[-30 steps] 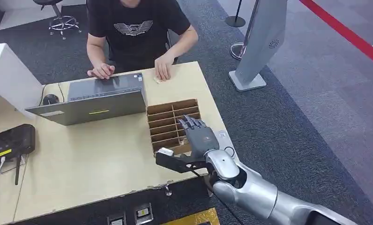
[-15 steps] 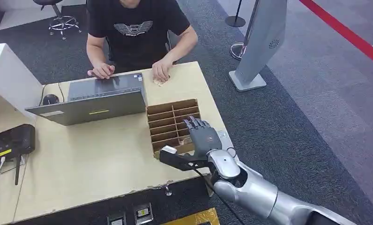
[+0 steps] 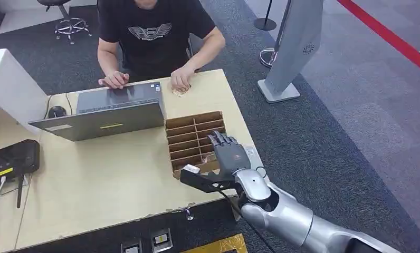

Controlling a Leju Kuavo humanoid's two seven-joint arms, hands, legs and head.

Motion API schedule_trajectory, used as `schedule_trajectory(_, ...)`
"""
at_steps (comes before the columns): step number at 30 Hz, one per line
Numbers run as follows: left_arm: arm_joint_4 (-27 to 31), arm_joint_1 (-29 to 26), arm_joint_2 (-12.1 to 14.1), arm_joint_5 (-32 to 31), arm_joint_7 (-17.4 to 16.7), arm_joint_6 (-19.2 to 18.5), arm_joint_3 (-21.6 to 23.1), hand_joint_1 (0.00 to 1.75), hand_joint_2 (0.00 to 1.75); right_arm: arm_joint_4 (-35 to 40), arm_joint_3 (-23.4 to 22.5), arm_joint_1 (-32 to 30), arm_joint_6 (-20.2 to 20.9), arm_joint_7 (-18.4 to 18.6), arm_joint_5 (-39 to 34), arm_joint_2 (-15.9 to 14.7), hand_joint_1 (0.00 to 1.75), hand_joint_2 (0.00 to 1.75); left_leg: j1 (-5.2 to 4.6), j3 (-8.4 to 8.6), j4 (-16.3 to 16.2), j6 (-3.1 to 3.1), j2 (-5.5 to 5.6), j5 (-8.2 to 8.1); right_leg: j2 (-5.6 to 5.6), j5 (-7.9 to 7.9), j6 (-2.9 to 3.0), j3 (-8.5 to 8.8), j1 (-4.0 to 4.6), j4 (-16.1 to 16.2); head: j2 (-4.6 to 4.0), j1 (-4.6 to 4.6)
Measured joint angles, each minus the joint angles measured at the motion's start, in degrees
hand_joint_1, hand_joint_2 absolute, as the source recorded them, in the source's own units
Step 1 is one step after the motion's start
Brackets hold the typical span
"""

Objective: Pass the card to the sensor for recognition and then transmit it.

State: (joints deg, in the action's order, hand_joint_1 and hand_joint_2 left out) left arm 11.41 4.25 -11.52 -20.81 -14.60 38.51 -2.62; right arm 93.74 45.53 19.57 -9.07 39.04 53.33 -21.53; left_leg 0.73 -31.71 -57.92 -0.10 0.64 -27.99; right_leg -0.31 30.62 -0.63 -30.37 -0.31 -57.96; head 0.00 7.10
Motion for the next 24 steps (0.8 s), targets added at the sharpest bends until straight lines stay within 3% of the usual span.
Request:
schedule_trajectory(5,0.0,0.0,0.02,0.0,0.0,0.0,0.02,0.0,0.0,0.0,0.0,-0.23,0.0,0.2,0.04,0.0,0.16,1.75,0.0,0.0,0.0,0.0,0.0,0.0,0.0,0.0,0.0,0.0,0.0,0.0,0.0,0.0)
schedule_trajectory(12,0.0,0.0,0.02,0.28,0.04,-0.09,0.09,0.0,0.0,0.0,-0.66,-1.05,-0.07,0.94,0.7,-0.46,0.54,1.75,0.0,0.0,0.0,0.0,0.0,0.0,0.0,0.0,0.0,0.0,0.0,0.0,0.0,0.0)
schedule_trajectory(24,0.0,0.01,0.02,0.37,0.04,-0.04,0.48,0.0,0.0,0.0,-1.36,-1.68,-0.04,0.98,1.18,-0.46,0.56,1.75,0.0,0.01,0.0,0.0,0.0,0.0,0.0,0.0,0.0,0.0,0.0,0.0,0.0,0.0)
